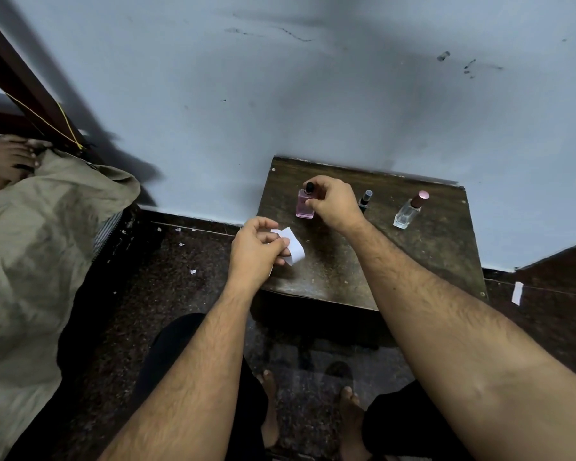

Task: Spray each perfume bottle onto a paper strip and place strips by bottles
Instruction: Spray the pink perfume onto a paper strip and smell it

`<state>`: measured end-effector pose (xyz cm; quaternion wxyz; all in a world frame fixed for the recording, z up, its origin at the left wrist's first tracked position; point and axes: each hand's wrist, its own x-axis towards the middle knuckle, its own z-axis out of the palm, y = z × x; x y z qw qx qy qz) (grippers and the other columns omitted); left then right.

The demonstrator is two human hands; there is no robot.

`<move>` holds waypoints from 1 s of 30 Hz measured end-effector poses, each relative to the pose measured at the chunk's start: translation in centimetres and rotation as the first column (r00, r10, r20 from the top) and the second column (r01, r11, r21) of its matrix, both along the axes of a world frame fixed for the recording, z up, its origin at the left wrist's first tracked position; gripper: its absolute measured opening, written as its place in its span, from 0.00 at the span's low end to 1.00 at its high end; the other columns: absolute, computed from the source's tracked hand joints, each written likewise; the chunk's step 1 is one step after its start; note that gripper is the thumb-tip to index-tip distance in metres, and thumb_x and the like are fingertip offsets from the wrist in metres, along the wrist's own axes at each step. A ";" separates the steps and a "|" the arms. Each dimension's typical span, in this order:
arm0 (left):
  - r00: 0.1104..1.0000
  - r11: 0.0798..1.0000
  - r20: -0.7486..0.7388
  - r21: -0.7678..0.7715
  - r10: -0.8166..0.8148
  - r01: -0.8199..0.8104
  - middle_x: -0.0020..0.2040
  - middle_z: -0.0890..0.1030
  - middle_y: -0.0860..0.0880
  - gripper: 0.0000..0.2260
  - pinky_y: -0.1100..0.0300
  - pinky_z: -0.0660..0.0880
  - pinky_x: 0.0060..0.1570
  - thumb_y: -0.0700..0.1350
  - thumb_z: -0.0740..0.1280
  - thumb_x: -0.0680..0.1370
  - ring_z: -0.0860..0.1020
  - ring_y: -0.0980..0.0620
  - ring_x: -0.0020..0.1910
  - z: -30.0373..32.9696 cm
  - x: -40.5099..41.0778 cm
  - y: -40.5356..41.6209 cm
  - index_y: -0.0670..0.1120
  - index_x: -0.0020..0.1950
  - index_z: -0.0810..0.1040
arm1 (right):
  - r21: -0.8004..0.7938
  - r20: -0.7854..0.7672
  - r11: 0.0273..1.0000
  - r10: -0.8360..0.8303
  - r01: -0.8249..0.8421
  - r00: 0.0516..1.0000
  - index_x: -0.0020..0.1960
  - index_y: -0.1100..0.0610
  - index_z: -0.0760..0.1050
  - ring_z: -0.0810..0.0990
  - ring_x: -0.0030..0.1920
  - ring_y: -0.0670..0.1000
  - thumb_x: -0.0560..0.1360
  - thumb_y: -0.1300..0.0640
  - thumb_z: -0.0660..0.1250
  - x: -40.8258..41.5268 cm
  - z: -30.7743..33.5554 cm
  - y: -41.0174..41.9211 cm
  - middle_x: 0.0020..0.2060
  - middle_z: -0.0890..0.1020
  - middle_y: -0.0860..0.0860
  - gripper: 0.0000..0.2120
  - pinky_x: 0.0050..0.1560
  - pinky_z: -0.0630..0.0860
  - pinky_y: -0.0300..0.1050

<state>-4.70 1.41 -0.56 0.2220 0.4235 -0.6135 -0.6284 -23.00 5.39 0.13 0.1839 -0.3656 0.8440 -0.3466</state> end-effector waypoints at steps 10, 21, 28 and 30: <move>1.000 1.000 0.003 -0.004 0.015 -0.015 0.39 0.84 0.45 0.19 0.58 0.80 0.37 0.35 0.72 0.73 0.79 0.50 0.30 0.9 0.6 -0.1 0.44 0.59 0.70 | -0.169 -0.238 0.982 -0.125 0.085 0.963 0.51 0.55 0.81 0.79 0.49 0.49 0.72 0.55 0.70 1.2 2.3 3.4 0.49 0.81 0.50 0.09 0.52 0.75 0.44; 0.978 0.960 0.022 -0.188 -0.205 0.206 0.38 0.85 0.47 0.21 0.52 0.82 0.41 0.37 0.75 0.71 0.81 0.50 0.32 6.5 0.3 2.6 0.50 0.57 0.69 | -0.054 0.142 0.958 0.286 -0.281 0.948 0.42 0.58 0.85 0.74 0.29 0.37 0.71 0.58 0.74 3.3 8.7 8.3 0.27 0.80 0.41 0.03 0.35 0.69 0.36; 0.951 0.928 0.021 -0.210 -0.309 0.307 0.38 0.84 0.43 0.10 0.65 0.70 0.29 0.40 0.68 0.78 0.80 0.55 0.31 10.8 1.1 4.9 0.46 0.59 0.75 | -0.229 0.223 0.966 0.172 -0.120 0.959 0.40 0.60 0.81 0.76 0.28 0.41 0.73 0.63 0.70 4.0 12.8 11.1 0.30 0.81 0.48 0.03 0.31 0.71 0.34; 0.931 0.913 0.017 -0.191 -0.364 0.360 0.42 0.81 0.40 0.09 0.70 0.67 0.27 0.39 0.64 0.81 0.75 0.58 0.27 11.8 1.4 5.4 0.42 0.61 0.77 | -0.278 0.259 0.960 0.111 -0.037 0.960 0.40 0.59 0.80 0.76 0.27 0.41 0.73 0.63 0.70 4.0 13.9 11.9 0.30 0.81 0.50 0.04 0.30 0.71 0.35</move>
